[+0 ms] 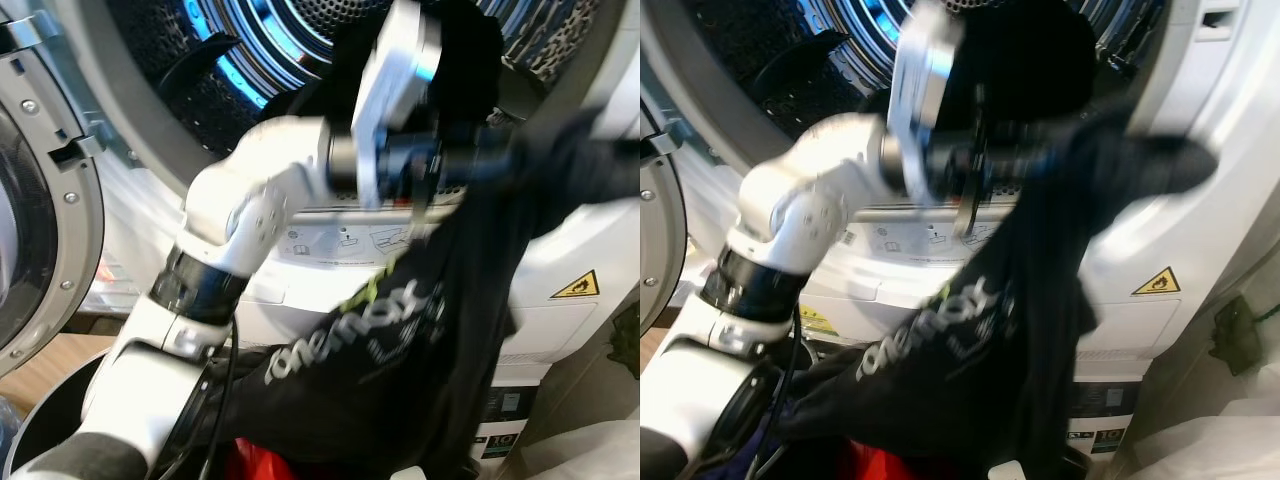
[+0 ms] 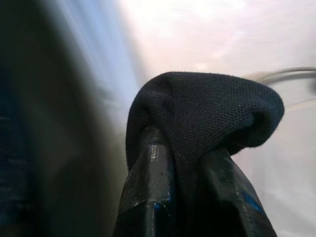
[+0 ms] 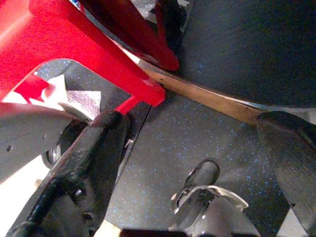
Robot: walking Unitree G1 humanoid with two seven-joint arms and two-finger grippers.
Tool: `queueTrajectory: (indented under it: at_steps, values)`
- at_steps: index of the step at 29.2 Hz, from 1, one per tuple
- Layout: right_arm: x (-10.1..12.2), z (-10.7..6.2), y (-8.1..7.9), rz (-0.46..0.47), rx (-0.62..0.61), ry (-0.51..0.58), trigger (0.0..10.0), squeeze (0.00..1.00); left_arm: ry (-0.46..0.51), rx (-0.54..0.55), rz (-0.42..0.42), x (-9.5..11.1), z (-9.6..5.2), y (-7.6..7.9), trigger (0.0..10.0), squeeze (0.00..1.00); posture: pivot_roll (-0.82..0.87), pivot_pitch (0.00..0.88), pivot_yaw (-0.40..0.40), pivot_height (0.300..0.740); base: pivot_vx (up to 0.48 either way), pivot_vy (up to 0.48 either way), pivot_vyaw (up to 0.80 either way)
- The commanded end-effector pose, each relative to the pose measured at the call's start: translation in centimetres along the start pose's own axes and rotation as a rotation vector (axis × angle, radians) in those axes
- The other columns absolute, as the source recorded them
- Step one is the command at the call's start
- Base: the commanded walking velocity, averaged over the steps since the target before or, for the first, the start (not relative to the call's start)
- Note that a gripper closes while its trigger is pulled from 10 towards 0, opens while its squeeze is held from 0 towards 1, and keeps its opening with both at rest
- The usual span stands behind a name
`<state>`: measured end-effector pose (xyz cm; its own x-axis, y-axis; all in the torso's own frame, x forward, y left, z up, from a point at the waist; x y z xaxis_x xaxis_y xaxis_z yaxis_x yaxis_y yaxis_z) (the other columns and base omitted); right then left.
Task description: Clothes washing
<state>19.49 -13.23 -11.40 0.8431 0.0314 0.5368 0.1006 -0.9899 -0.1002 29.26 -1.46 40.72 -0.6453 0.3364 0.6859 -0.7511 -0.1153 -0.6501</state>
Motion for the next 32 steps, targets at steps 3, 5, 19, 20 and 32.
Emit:
queueTrajectory:
  at_steps: [3, 5, 19, 20, 32]
  values:
    - [0.0, 0.1, -1.0, 0.005, 0.018, -0.005, 10.0, 0.00, -0.054, 0.239, 0.209, 1.9, -1.3, -4.4, 0.0, 0.00, 0.09, 0.000, 0.160, 0.740, 0.000, 0.000, 0.00]
    - [-0.1, 0.1, -1.1, 0.007, 0.019, -0.007, 10.0, 0.00, -0.094, 0.361, 0.309, 2.8, -1.7, -6.6, 0.0, 0.00, 0.09, 0.000, 0.163, 0.740, 0.000, 0.000, 0.00]
    - [-1.0, 0.0, -1.1, 0.021, 0.018, -0.028, 10.0, 0.00, -0.586, 0.786, 0.844, 4.3, -7.7, -14.2, 0.0, 0.00, 0.07, 0.000, 0.180, 0.740, 0.000, 0.000, 0.00]
    - [-0.9, 0.0, -1.1, 0.022, 0.016, -0.025, 10.0, 0.00, -0.637, 0.810, 0.883, 3.8, -8.3, -14.6, 0.0, 0.00, 0.07, 0.000, 0.183, 0.740, 0.000, 0.000, 0.00]
    - [1.6, 0.2, -0.8, 0.005, 0.002, 0.061, 10.0, 0.00, -0.883, 0.741, 0.555, -6.4, -12.8, -11.5, 0.0, 0.00, 0.04, 0.000, 0.187, 0.740, 0.000, 0.000, 0.00]
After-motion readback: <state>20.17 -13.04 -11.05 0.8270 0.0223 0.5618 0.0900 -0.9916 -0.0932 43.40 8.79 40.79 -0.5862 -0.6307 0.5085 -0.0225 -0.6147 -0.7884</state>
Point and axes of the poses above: a point about 5 cm out from each wrist's last joint towards the gripper, its own z axis pointing out of the wrist towards the gripper, its own x axis along the axis of the wrist's last joint, y = z × x, the point moved 3 cm from there along z, pointing out of the wrist towards the gripper, and after that the axes turned 15 degrees about z, right-handed, at the moved point
